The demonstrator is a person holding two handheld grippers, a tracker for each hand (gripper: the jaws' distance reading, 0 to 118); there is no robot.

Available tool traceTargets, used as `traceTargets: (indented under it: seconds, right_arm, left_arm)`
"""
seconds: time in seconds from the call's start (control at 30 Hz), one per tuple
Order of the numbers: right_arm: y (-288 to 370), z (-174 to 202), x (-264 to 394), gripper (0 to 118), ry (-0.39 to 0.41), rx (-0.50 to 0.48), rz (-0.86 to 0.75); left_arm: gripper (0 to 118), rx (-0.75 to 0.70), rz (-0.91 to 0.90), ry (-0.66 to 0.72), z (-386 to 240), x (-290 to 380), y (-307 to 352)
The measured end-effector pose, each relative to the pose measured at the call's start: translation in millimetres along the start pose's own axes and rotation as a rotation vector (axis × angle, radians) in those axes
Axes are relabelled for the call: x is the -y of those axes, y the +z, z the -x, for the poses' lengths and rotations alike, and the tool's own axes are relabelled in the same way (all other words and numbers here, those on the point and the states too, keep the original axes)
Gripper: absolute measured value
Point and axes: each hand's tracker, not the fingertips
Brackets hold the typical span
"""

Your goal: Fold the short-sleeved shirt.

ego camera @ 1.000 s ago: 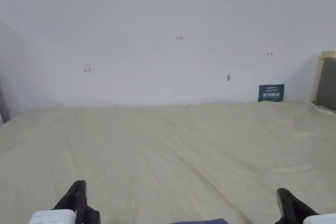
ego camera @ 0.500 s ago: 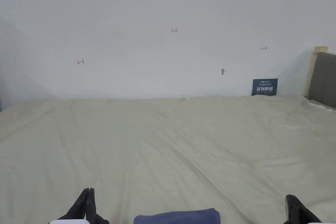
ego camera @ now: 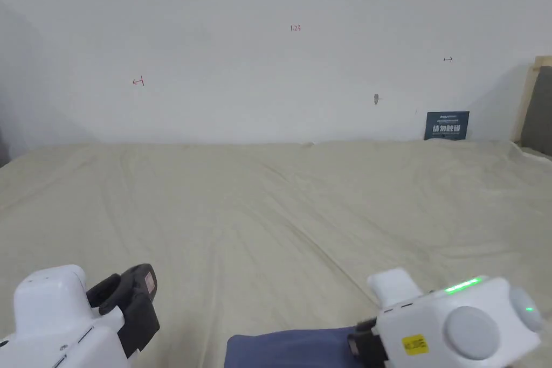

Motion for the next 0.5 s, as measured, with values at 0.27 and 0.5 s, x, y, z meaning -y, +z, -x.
traceTargets:
  seconds: [0.27, 0.5]
  right_arm:
    - [-63, -25, 18, 0, -0.139, 0.046, 0.178]
    - [-57, -20, 38, 0, -0.079, 0.045, 0.096]
  left_arm:
    - [4, 0.068, 0.396, 0.042, 33, 43, -51]
    - [42, 0.521, 0.768, 0.439, 70, 70, -132]
